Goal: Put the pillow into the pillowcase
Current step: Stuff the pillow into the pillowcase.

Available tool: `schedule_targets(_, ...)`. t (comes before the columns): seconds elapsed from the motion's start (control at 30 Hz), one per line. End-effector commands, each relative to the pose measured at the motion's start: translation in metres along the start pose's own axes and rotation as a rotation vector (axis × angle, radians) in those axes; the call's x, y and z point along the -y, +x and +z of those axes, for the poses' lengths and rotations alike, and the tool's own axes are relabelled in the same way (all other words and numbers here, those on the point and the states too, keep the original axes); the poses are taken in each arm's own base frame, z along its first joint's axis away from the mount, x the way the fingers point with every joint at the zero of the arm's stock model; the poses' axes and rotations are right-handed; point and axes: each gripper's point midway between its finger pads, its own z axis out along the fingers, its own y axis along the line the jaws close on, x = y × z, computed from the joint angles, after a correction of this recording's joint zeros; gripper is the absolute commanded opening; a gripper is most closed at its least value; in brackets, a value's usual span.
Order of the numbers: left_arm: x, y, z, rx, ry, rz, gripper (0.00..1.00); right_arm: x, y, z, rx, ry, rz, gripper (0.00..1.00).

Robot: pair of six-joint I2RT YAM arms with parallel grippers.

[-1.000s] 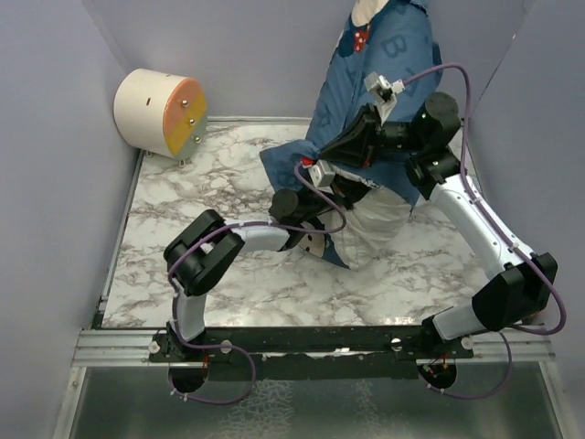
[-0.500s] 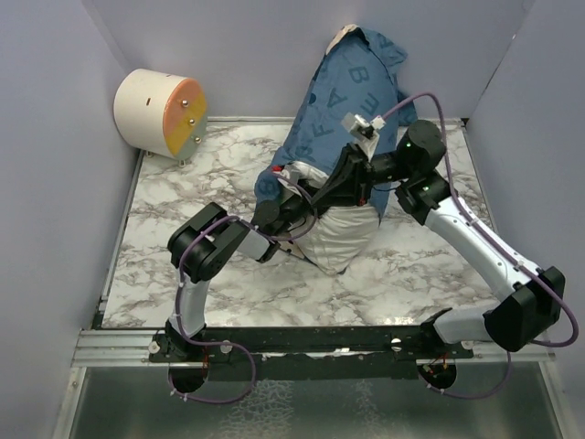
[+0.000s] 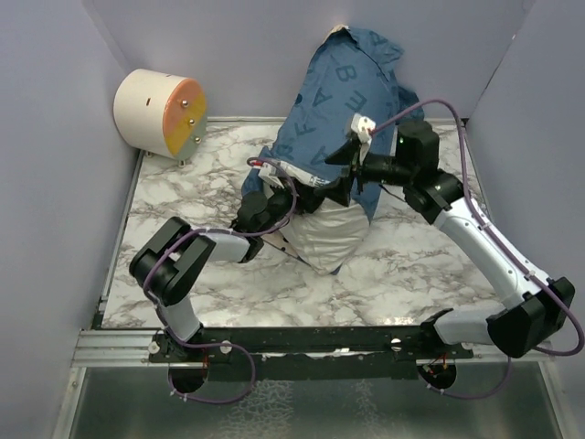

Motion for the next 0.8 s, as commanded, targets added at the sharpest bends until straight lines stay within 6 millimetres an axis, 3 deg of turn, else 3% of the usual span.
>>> schedule_targets(0.0,-0.05,0.001,-0.029,-0.04,-0.277,0.018,0.78,0.034,0.053,-0.045,-0.152,0.297,-0.104,0.87)
schedule_targets(0.17,-0.041,-0.005,-0.081,-0.09,-0.348,0.107,0.81,0.043,0.085,-0.084,-0.144,0.359,0.036,0.91)
schedule_targets(0.3,-0.032,0.0,-0.122,-0.15,-0.378,0.129,0.86,0.045,0.125,-0.094,-0.132,0.336,0.19,0.91)
schedule_targets(0.47,-0.013,0.015,-0.165,-0.216,-0.333,0.11,0.84,0.053,0.16,-0.111,-0.091,0.373,0.306,0.9)
schedule_targets(0.6,0.013,0.034,-0.18,-0.236,-0.241,0.068,0.84,0.055,0.181,-0.119,-0.057,0.406,0.376,0.89)
schedule_targets(0.77,0.036,0.078,-0.174,-0.271,-0.176,0.12,0.87,0.042,0.205,-0.11,-0.038,0.332,0.456,0.86)
